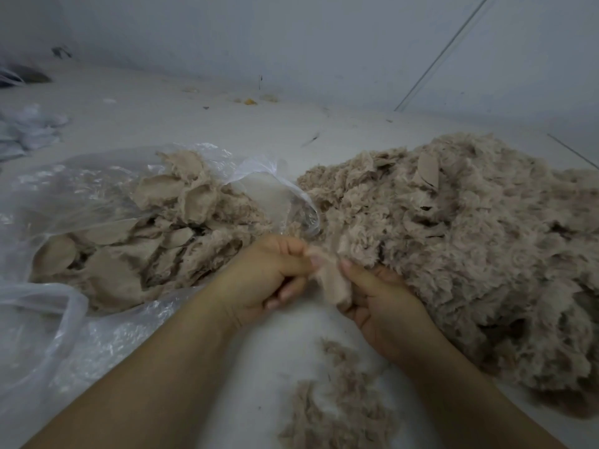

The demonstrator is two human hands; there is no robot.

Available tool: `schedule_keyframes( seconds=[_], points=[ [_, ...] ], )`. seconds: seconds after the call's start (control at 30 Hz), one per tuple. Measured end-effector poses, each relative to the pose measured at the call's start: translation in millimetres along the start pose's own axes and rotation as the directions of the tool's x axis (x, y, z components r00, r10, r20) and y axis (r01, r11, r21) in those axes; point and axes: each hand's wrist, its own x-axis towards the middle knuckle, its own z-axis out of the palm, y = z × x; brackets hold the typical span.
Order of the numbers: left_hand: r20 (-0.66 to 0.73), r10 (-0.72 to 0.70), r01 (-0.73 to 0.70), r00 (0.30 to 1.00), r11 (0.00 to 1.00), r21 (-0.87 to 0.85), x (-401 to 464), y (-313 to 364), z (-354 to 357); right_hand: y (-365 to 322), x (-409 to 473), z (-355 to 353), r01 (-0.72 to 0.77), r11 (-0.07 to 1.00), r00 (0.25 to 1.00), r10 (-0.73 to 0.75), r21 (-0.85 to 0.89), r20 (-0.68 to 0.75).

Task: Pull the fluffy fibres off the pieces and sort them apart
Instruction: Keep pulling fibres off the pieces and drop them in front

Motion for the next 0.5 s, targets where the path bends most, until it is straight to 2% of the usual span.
schedule_keyframes(
  seconds=[0.03,0.1,0.13,0.17,0.2,0.23,0.27,0.3,0.33,0.37,0.43,0.5],
  points=[
    [-0.154,0.101,-0.116,0.983,0.989,-0.09,3.3,0.4,-1.7,0.1,2.0,-0.5,0.01,1.0,0.999,-0.011,-0.006,-0.042],
    [-0.47,0.216,-0.344,0.856,0.916,-0.206,8.0,1.0,-5.6,2.0,6.0,-4.1,0.002,1.0,0.995,-0.002,-0.006,-0.099],
    [-0.533,0.225,-0.396,0.816,0.888,-0.232,9.7,1.0,-5.6,1.8,6.0,-4.3,-0.005,1.0,0.994,0.004,-0.002,-0.108],
    [-0.555,0.214,-0.392,0.804,0.892,-0.225,11.3,-1.0,-4.2,1.5,5.4,-4.5,-0.008,1.0,0.993,0.009,0.005,-0.116],
    [-0.562,0.199,-0.351,0.803,0.92,-0.176,12.7,-5.2,-2.2,1.7,5.2,-4.8,-0.012,1.0,0.993,0.014,0.017,-0.121],
    [-0.563,0.225,-0.294,0.795,0.955,-0.033,14.2,-10.5,-0.7,1.8,5.4,-5.5,-0.018,0.999,0.993,0.021,0.029,-0.117],
    [-0.544,0.313,-0.222,0.778,0.948,0.228,15.6,-15.8,-0.4,1.5,5.4,-5.3,-0.026,0.999,0.993,0.03,0.035,-0.113],
    [-0.469,0.435,-0.155,0.769,0.838,0.523,16.5,-19.6,0.2,1.3,5.6,-5.2,-0.033,0.999,0.994,0.037,0.043,-0.104],
    [-0.337,0.522,-0.112,0.783,0.652,0.75,17.3,-22.0,0.2,0.9,5.7,-4.7,-0.037,0.998,0.995,0.041,0.048,-0.094],
    [-0.195,0.552,-0.113,0.811,0.473,0.874,19.5,-24.1,-0.8,1.2,5.8,-4.7,-0.038,0.998,0.995,0.042,0.05,-0.086],
    [-0.031,0.465,-0.106,0.885,0.265,0.958,23.7,-26.4,-0.5,1.7,5.6,-4.9,-0.035,0.998,0.996,0.039,0.045,-0.081],
    [0.004,0.365,-0.058,0.931,0.138,0.989,24.1,-23.8,4.3,2.3,5.5,-4.7,-0.032,0.999,0.996,0.035,0.032,-0.081]
  ],
)
